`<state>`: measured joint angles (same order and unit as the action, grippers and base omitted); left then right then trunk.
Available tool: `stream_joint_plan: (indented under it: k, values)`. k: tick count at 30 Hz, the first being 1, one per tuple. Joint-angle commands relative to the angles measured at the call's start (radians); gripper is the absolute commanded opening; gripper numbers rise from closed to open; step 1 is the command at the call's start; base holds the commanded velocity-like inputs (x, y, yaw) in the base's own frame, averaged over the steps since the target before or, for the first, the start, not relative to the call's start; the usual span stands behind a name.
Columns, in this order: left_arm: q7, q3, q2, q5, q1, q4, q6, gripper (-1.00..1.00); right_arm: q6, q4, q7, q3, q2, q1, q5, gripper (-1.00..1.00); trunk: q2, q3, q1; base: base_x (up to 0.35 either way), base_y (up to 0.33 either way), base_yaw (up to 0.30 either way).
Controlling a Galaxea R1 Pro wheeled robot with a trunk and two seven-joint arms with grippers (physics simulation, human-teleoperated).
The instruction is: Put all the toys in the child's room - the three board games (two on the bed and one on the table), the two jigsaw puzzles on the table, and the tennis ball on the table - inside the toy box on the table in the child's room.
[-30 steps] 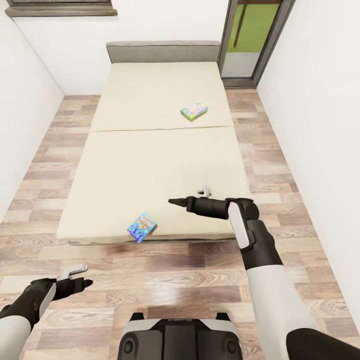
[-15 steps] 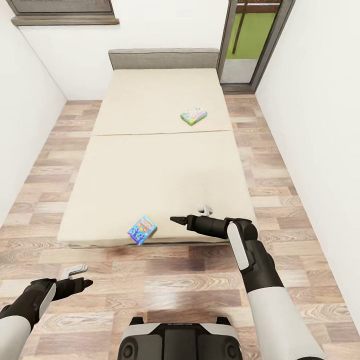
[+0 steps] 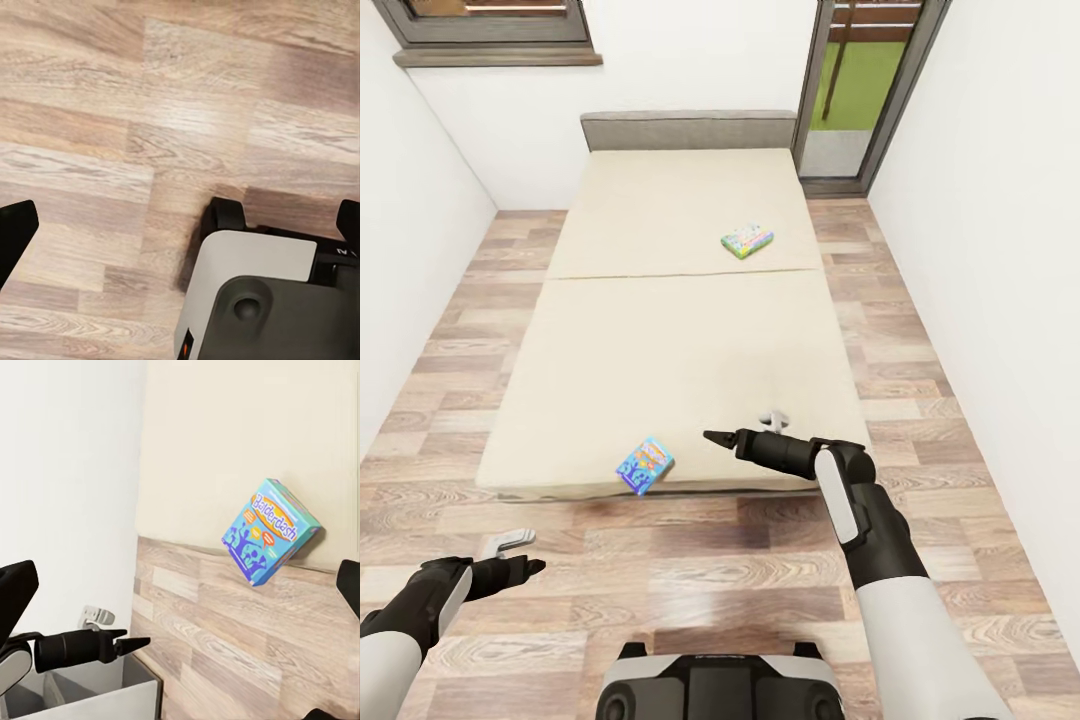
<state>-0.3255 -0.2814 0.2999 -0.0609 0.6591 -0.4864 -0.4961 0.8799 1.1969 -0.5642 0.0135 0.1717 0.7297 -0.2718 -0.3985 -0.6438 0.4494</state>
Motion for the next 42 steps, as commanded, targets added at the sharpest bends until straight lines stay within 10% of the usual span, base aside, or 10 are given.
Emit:
stream_joint_plan:
  k: [1,42]
  values:
    - [-0.007,-0.007,-0.001,-0.007,0.0,-0.001,-0.006,1.0,0.004,0.0,-0.002,0.002,0.0,0.001,0.0,1.0,-0.002,0.0,0.001,0.0,0.0,0.0]
    - [-0.007,-0.007,-0.002,-0.031,-0.001,-0.001,-0.006,1.0,-0.004,-0.007,-0.005,0.005,-0.003,-0.076,0.004,1.0,-0.002,0.004,0.001,0.0,0.0,0.0]
